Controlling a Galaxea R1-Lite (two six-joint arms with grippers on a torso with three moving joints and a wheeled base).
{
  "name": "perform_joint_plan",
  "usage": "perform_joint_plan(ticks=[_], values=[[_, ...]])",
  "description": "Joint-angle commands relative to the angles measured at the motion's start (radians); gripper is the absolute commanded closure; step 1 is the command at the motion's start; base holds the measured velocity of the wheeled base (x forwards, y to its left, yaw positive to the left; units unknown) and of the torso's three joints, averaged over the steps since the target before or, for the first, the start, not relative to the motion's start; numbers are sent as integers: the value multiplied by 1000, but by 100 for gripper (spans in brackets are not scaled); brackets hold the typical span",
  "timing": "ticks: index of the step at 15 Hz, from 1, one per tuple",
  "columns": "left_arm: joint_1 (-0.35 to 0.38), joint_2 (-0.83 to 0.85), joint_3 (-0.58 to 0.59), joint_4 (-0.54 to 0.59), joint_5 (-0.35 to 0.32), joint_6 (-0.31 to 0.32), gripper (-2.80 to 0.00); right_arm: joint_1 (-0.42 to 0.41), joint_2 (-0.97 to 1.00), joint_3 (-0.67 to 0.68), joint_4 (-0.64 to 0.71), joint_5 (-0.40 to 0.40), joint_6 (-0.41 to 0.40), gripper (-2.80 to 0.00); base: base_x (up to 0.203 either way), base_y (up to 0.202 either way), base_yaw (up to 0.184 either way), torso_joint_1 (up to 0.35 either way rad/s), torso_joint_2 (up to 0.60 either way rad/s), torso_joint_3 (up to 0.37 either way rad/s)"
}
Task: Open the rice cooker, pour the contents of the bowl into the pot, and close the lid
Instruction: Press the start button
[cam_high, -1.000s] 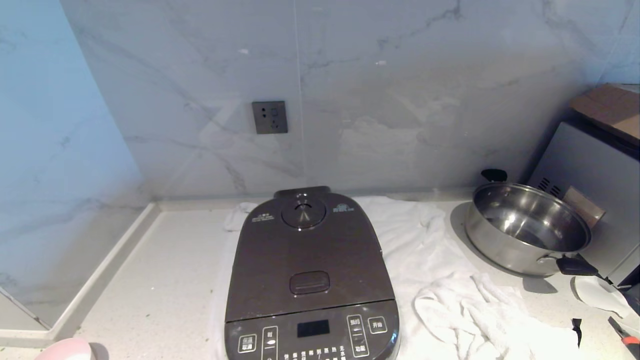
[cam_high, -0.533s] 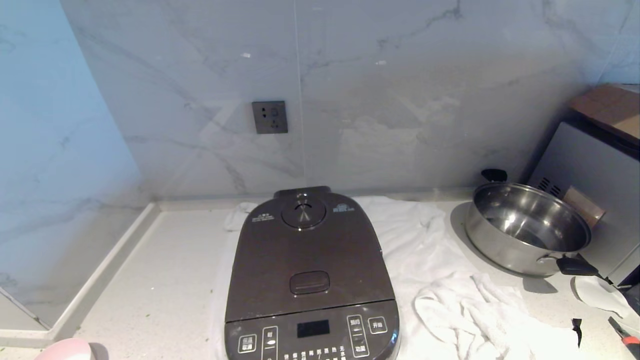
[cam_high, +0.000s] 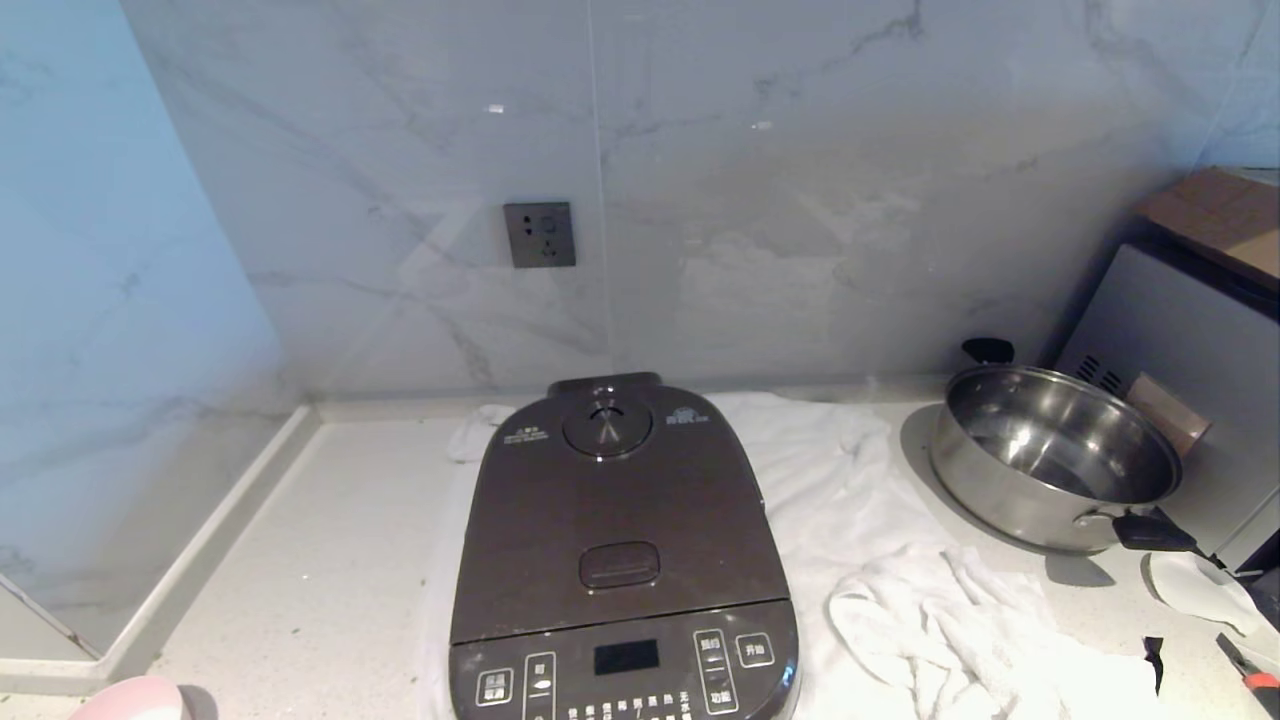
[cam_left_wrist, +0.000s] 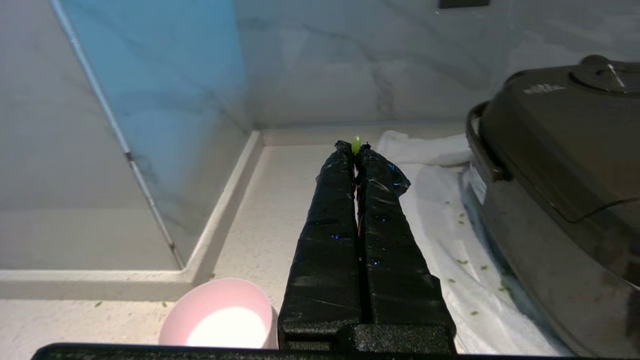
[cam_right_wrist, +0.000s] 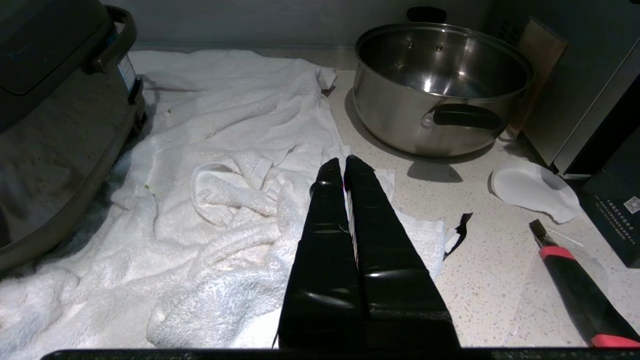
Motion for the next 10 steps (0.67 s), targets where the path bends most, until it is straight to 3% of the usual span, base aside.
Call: perform_joint_plan(ticks=[1, 6, 10], values=[[-1, 1, 7, 3, -27, -1, 0, 0, 1, 0, 0, 1, -1, 0, 0, 0, 0, 0, 0, 0], [-1, 1, 8, 39, -38, 5, 0, 0, 0, 0, 0, 1, -1, 0, 0, 0, 0, 0, 0, 0], [1, 1, 90, 77, -38, 40, 0, 0, 0, 0, 0, 1, -1, 0, 0, 0, 0, 0, 0, 0]])
